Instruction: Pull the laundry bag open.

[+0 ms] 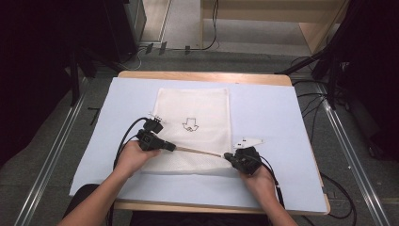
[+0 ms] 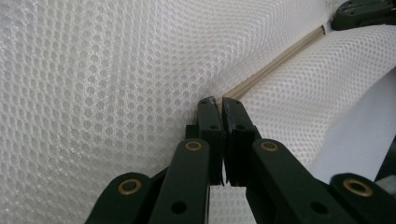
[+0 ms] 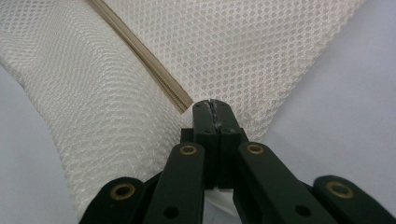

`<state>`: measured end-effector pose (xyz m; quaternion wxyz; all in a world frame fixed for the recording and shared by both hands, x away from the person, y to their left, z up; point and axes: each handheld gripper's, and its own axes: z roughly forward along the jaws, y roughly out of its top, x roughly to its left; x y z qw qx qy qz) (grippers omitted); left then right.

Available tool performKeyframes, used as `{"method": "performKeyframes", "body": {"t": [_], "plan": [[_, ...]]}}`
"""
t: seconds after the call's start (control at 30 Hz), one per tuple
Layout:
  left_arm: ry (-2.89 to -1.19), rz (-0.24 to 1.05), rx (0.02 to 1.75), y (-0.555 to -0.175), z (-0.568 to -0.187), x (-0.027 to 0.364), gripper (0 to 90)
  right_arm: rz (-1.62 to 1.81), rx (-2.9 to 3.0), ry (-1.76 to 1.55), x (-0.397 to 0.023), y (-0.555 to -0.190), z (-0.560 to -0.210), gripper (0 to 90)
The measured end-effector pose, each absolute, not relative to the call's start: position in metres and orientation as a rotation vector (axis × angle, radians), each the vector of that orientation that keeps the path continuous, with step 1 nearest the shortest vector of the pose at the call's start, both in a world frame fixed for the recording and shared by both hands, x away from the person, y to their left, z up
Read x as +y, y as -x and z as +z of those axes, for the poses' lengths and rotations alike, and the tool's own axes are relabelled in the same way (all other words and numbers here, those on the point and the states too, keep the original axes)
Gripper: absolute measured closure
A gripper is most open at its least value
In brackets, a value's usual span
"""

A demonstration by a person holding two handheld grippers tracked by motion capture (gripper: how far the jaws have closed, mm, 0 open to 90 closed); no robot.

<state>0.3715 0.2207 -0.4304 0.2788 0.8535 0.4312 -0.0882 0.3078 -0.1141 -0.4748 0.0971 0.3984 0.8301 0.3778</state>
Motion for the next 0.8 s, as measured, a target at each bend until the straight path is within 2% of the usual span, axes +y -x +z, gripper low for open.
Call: {"method": "performKeyframes", "body": {"t": [0.8], "plan": [[-2.255, -0.250, 1.178, -0.372, -0.428, 0.241, 88.9, 1.124, 2.460, -1.178, -0.115, -0.308, -0.475, 90.0]]}}
